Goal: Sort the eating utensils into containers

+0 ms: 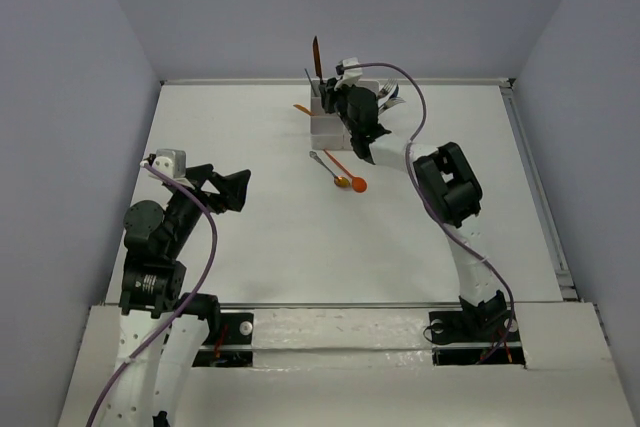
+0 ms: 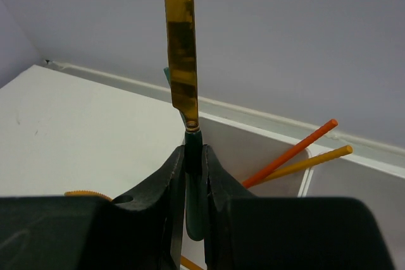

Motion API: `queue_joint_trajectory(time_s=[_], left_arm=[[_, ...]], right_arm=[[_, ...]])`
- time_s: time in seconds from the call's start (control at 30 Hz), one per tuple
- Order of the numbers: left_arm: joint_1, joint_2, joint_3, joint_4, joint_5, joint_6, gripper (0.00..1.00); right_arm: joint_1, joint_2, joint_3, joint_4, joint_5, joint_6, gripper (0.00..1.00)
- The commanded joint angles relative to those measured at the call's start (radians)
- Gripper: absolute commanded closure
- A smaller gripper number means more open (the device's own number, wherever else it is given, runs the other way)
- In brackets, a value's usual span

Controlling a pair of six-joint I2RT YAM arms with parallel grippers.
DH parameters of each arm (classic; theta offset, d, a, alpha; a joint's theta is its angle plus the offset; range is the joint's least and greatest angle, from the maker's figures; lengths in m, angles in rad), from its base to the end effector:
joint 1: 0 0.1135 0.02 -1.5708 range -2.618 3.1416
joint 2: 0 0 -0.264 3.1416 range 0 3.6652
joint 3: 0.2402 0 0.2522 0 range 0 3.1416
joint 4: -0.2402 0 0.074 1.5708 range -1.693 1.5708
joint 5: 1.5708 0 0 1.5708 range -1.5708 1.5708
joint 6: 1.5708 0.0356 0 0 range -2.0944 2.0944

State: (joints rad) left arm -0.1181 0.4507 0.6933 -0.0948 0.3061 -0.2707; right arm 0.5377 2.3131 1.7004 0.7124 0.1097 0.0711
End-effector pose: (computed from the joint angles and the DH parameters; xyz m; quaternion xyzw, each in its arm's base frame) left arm 0.1105 -0.0239 0.3615 0.0659 0.6523 -0.2423 0.7152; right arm 0.4677 0.2743 0.2271 -0.1153 0.6612 0.1868 0.7173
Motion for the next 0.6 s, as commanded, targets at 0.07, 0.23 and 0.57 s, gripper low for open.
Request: queue_joint_trajectory(time_s=[0.07, 0.23, 0.57], left_arm=[[-0.005, 0.008, 0.0, 0.047, 0.001, 0.005, 0.01], [-0.005, 0.006, 0.0, 0.049, 0.001, 0.005, 0.01], [-0.005, 0.005, 0.0, 0.052, 0.002, 0.005, 0.01]], right_arm=[[0.005, 0.014, -0.019, 0.128, 0.031, 0.002, 1.0], [0.005, 0.02, -0.062, 0.166, 0.044, 0.012, 0.96], [0.005, 0.012, -0.108, 0.188, 0.019, 0.016, 0.69]])
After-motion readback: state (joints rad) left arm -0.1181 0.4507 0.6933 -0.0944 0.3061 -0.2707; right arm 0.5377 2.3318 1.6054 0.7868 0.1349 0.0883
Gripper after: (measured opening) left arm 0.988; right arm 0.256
